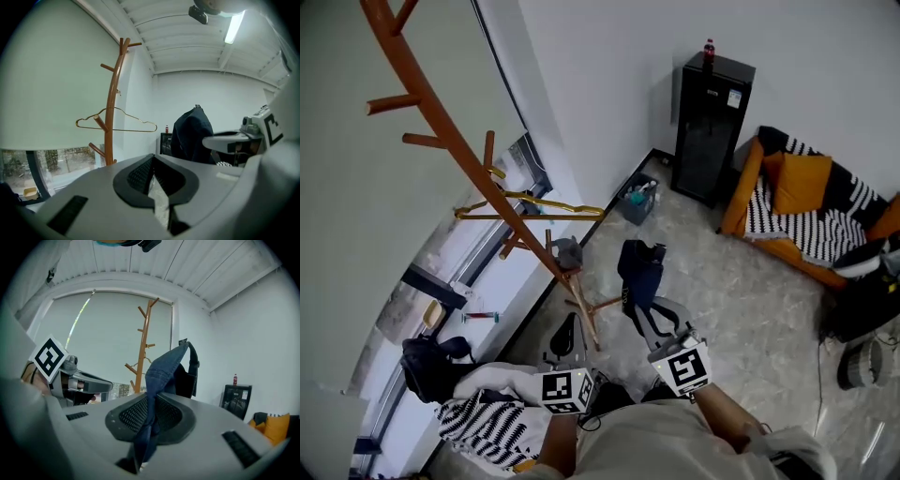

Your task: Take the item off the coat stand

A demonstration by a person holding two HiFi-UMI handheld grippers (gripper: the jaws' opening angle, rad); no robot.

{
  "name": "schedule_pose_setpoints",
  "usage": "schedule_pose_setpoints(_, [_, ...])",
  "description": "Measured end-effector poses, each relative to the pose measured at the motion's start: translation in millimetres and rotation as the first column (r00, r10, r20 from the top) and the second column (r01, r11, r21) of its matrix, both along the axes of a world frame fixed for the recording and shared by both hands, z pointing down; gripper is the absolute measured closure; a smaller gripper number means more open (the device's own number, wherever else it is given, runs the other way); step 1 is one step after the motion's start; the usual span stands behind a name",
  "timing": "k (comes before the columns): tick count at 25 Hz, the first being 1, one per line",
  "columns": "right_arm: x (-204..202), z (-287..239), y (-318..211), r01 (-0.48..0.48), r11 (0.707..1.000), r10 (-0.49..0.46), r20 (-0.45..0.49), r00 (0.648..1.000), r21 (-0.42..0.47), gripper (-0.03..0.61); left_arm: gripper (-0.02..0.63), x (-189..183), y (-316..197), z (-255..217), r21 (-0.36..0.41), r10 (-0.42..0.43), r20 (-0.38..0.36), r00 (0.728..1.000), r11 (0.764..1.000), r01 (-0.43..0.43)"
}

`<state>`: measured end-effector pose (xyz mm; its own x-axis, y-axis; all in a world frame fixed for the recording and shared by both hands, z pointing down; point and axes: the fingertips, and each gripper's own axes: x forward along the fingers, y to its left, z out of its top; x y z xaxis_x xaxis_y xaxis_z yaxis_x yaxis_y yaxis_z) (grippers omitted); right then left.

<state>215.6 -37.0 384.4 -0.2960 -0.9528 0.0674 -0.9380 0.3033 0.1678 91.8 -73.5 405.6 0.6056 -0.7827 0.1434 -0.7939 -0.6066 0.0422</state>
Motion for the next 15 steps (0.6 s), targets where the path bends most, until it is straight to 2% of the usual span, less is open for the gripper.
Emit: schedule_pose_setpoints(15, [12.2,2.3,-10.7,-0.04,0.999,0.039,-0.046,0.998,-0.037,0.546,0.603,20.6,-19.9,4.5,-0.007,0.052,-0.019,0.998,0.999,-0.052])
